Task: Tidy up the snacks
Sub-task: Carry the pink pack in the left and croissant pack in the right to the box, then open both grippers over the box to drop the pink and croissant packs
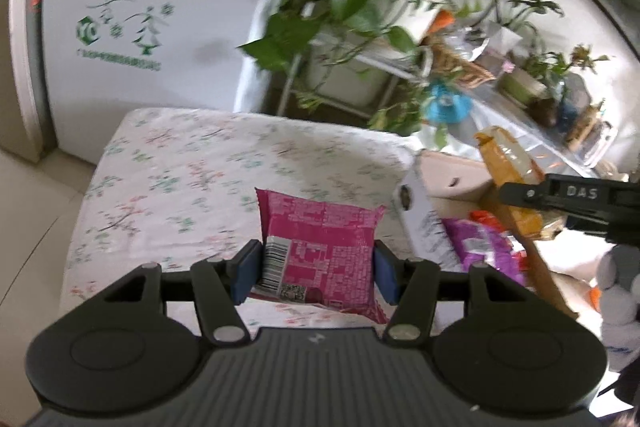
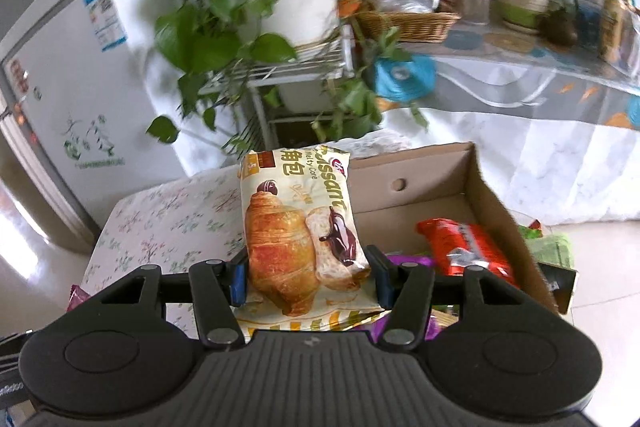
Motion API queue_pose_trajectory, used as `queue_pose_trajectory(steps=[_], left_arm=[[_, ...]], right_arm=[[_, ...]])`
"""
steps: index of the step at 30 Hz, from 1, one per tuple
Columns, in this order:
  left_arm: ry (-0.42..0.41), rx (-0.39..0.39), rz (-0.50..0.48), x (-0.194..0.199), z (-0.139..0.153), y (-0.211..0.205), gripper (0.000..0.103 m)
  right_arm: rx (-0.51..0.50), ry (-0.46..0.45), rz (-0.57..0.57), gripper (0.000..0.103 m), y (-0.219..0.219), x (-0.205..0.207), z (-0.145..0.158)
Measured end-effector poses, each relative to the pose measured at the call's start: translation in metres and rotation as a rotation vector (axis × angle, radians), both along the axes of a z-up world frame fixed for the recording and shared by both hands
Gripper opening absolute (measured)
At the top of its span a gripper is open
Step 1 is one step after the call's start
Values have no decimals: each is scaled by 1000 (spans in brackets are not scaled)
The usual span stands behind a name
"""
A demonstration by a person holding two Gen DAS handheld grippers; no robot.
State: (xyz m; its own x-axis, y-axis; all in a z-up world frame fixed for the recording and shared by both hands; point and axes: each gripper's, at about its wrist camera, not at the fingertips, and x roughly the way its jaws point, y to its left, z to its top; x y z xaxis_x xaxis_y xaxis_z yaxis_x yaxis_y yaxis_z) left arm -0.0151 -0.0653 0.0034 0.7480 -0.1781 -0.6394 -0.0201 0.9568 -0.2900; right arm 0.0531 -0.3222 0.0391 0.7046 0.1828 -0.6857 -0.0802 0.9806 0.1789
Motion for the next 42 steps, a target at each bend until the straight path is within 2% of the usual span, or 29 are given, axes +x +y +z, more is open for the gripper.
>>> queue_pose_trajectory(steps=[16, 28, 37, 40, 42], left_arm=[[0, -57, -124, 17, 14, -88, 57], [41, -79, -217, 42, 3, -150, 58], [63, -3, -270, 60, -7, -193, 59], [77, 34, -274, 63, -11, -199, 64], [84, 71, -271, 62, -11, -202, 72]], right_arm=[[205, -27, -192, 63, -87, -10, 12], [238, 10, -250, 63, -102, -2, 8], [232, 66, -281, 63, -104, 7, -4], [224, 91, -295, 66, -104, 12, -10], [224, 107, -306, 68, -105, 15, -14]])
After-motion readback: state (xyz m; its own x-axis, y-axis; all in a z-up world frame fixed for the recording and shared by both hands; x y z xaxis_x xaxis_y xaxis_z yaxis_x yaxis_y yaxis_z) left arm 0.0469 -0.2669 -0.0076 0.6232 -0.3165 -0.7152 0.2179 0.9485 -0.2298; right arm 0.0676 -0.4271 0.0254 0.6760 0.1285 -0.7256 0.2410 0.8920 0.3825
